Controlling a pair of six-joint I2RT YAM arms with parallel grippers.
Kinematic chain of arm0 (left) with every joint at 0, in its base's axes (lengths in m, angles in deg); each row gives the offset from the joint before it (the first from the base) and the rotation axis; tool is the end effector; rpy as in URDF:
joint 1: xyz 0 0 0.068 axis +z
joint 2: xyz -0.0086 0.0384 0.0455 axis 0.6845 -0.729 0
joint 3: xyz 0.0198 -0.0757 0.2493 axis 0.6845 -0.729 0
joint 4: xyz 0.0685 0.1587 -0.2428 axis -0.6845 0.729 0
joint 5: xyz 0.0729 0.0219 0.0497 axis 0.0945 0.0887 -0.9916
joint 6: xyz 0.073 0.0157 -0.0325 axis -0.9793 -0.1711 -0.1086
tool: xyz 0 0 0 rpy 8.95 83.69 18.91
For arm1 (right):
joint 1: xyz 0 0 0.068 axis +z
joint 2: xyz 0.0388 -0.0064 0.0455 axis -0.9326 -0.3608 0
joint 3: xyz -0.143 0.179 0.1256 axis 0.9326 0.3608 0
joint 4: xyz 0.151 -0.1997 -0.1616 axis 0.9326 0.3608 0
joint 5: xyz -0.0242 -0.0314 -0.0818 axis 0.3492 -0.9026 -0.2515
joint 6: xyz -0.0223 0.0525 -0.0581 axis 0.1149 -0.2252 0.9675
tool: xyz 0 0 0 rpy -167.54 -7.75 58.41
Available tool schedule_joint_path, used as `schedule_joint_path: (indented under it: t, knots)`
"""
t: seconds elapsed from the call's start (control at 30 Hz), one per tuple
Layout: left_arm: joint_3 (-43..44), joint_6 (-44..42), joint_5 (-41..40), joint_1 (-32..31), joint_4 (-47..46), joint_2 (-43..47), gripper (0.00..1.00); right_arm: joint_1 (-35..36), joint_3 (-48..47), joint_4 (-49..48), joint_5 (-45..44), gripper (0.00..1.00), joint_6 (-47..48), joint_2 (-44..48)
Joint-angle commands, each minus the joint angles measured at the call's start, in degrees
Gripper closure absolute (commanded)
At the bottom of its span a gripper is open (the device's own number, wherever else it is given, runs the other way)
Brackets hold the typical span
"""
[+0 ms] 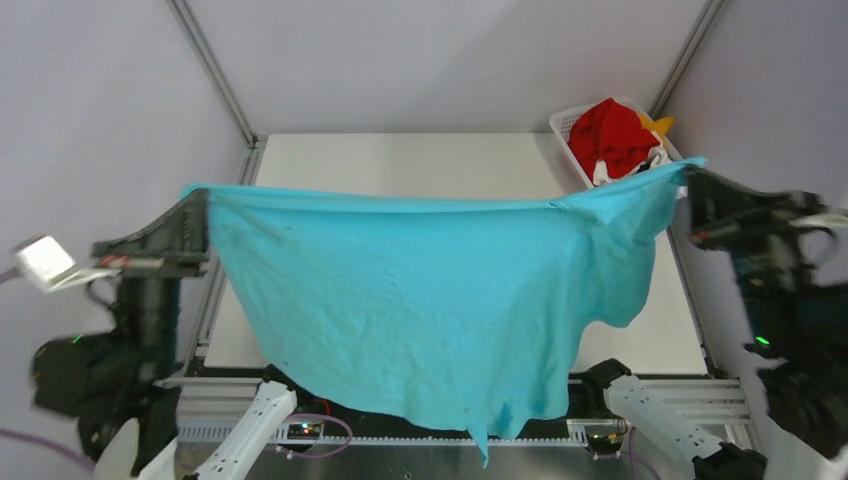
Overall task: Fold and stack the t-shirts
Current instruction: Flatten out the tshirt
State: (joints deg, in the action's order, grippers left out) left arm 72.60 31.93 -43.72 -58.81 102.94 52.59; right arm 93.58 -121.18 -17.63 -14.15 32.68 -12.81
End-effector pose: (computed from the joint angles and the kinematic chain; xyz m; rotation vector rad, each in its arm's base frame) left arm 0.0333 0.0043 0.5758 -0.3508 1.0291 -0.6998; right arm 0.0483 0.0012 0.6156 0.1859 1.2126 0.5098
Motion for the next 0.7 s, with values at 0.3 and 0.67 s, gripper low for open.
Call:
schedule_joint_path:
  t: [0.3,0.67]
  knots:
    - [-41.1,-1.5,-18.9,0.3,-15.7,-16.9,1.0,-3.2,48.2,-13.9,-21.0,1.0,-11.7,0.3]
    - [-41.1,-2.3,-17.3,2.0,-26.3,-44.5,1.0,-6.9,55.9,-28.1,-13.4,1.0,-13.8,-19.3]
